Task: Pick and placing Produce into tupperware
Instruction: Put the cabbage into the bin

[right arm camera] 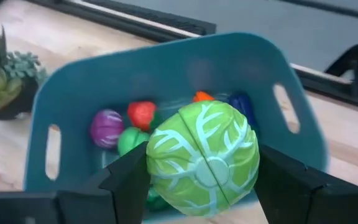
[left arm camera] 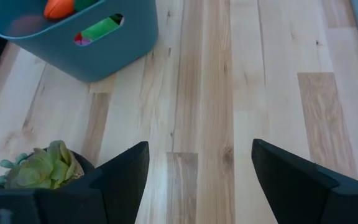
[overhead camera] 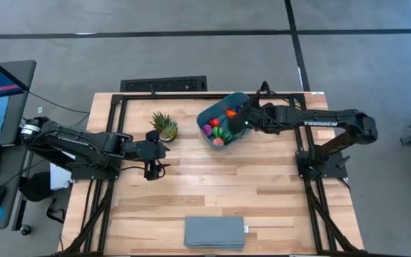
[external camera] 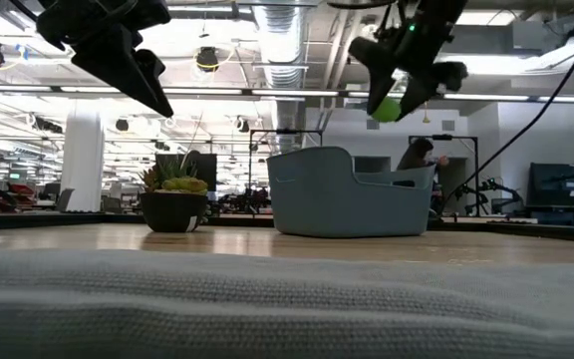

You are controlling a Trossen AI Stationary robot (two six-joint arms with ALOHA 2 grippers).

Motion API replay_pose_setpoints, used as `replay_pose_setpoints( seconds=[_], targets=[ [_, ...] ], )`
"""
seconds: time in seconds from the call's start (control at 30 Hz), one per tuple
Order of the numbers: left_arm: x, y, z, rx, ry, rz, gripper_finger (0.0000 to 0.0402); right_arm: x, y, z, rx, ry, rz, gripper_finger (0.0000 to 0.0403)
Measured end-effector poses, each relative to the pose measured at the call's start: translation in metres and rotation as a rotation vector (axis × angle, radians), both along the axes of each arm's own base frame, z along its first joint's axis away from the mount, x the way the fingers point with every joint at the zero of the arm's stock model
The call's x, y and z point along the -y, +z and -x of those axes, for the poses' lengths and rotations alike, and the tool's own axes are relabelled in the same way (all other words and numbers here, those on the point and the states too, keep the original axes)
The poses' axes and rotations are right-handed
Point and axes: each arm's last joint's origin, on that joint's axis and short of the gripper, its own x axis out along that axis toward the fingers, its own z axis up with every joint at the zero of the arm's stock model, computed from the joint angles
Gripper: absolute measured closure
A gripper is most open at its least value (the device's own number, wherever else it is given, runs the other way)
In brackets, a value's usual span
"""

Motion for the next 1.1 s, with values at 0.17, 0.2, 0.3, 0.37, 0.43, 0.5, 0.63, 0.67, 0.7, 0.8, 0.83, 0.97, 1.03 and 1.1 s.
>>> replay_pose_setpoints(
  seconds=[0.17, 0.2, 0.3, 0.37, 0.43, 0.5, 0.63, 0.67, 0.7, 0.8, 0.83, 0.97, 1.03, 1.1],
  targets=[
    [-0.001, 0.001, -0.001, 0.014, 0.02, -0.011, 0.0127, 0.022, -0.014, -0.002, 0.073, -0.011, -0.044, 0.0133],
    [-0.001, 0.001, -0.001, 0.015, 0.023, -0.008, 0.0127, 0.026, -0.016, -0.001, 0.089, -0.018, -0.052, 0.0133],
    [-0.001, 0.001, -0.001, 0.017, 0.034, 0.001, 0.0127, 0.039, -0.024, -0.001, 0.141, -0.002, -0.081, 0.0133],
    [-0.001, 0.001, -0.001, 0.017, 0.037, 0.003, 0.0127, 0.047, -0.029, -0.001, 0.167, 0.014, -0.098, 0.0133],
    [-0.001, 0.001, -0.001, 0.019, 0.047, 0.003, 0.0127, 0.054, -0.03, 0.0, 0.197, 0.025, -0.097, 0.0133],
    [-0.001, 0.001, -0.001, 0.023, 0.066, -0.002, 0.0127, 0.06, -0.034, 0.002, 0.207, 0.032, -0.097, 0.0133],
    [-0.002, 0.002, -0.002, 0.045, 0.083, -0.008, 0.0127, 0.07, -0.039, 0.005, 0.231, 0.077, -0.117, 0.0133],
    [-0.002, 0.003, -0.003, 0.058, 0.085, -0.006, 0.0127, 0.073, -0.041, 0.005, 0.224, 0.091, -0.129, 0.0133],
    [-0.001, 0.004, -0.004, 0.073, 0.085, -0.004, 0.0127, 0.075, -0.044, 0.004, 0.215, 0.104, -0.136, 0.0133],
    [-0.003, 0.007, -0.007, 0.118, 0.095, 0.004, 0.0127, 0.082, -0.055, 0.002, 0.181, 0.144, -0.178, 0.0133],
    [-0.004, 0.009, -0.008, 0.133, 0.102, 0.006, 0.0127, 0.085, -0.059, -0.001, 0.182, 0.159, -0.186, 0.0133],
    [-0.011, 0.01, -0.01, 0.158, 0.144, 0.013, 0.0127, 0.09, -0.08, -0.014, 0.169, 0.226, -0.237, 0.0133],
    [-0.014, 0.01, -0.01, 0.159, 0.167, 0.023, 0.0127, 0.092, -0.09, -0.019, 0.159, 0.244, -0.251, 0.0133],
    [-0.016, 0.01, -0.01, 0.16, 0.187, 0.033, 0.0127, 0.094, -0.099, -0.024, 0.154, 0.26, -0.255, 0.0133]
  ],
)
